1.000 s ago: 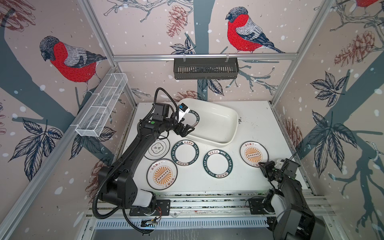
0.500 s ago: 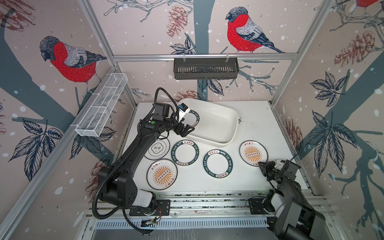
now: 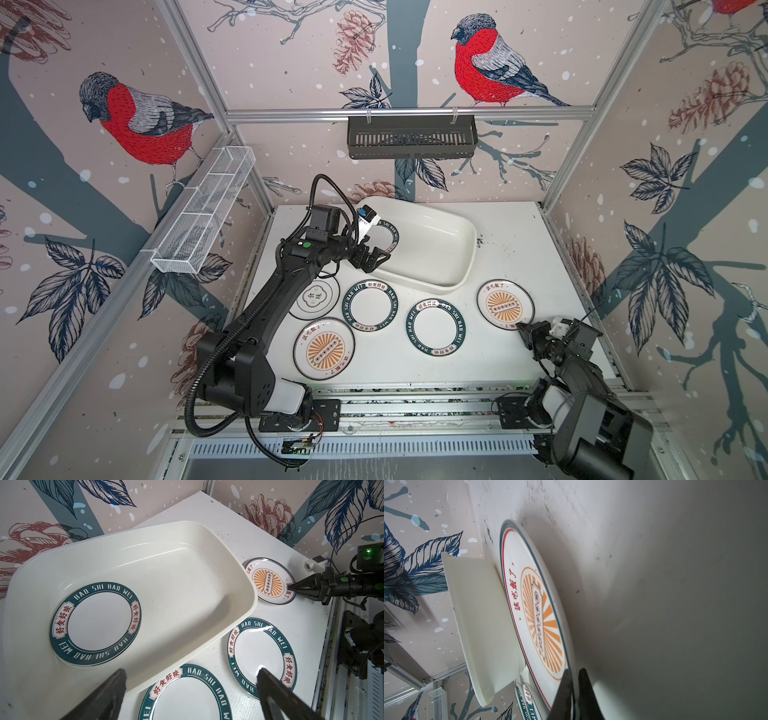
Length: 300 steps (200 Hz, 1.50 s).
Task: Place the plates into the plastic bin on the countertop
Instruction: 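Lift the orange-sunburst plate upright with the right gripper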
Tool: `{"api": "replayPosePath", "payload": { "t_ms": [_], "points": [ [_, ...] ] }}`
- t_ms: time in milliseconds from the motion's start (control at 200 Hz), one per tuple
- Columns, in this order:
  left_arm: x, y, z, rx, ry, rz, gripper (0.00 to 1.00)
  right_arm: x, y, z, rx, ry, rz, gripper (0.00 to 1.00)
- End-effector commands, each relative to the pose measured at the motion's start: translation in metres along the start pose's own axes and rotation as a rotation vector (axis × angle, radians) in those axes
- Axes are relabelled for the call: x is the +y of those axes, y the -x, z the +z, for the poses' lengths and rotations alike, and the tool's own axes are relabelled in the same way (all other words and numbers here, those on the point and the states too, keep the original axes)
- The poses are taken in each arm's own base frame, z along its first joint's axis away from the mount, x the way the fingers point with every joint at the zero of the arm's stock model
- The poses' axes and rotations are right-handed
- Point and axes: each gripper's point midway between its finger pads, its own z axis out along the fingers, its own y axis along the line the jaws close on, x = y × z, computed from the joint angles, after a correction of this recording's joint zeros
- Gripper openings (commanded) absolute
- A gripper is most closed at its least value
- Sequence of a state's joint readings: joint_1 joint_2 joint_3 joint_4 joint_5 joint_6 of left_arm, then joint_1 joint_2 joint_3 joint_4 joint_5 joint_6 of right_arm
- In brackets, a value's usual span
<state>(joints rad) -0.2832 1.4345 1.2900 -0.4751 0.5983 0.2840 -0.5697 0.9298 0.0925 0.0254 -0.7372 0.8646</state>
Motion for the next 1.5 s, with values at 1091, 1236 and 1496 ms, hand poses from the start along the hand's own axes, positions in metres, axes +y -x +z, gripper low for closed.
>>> {"api": "replayPosePath", "payload": {
  "t_ms": [1091,1236,1496],
  "points": [
    [-0.001,0.006,-0.006,0.001,0.004,0.018,0.97,0.097,0.052,-0.035,-0.146,0.151,-0.148,0.04],
    [-0.005,0.004,-0.005,0.001,-0.014,0.015,0.97,0.119,0.061,-0.043,-0.168,0.176,-0.186,0.04],
    [-0.007,0.005,-0.007,-0.005,-0.023,0.006,0.97,0.15,0.072,-0.053,-0.169,0.205,-0.231,0.04]
  ]
}}
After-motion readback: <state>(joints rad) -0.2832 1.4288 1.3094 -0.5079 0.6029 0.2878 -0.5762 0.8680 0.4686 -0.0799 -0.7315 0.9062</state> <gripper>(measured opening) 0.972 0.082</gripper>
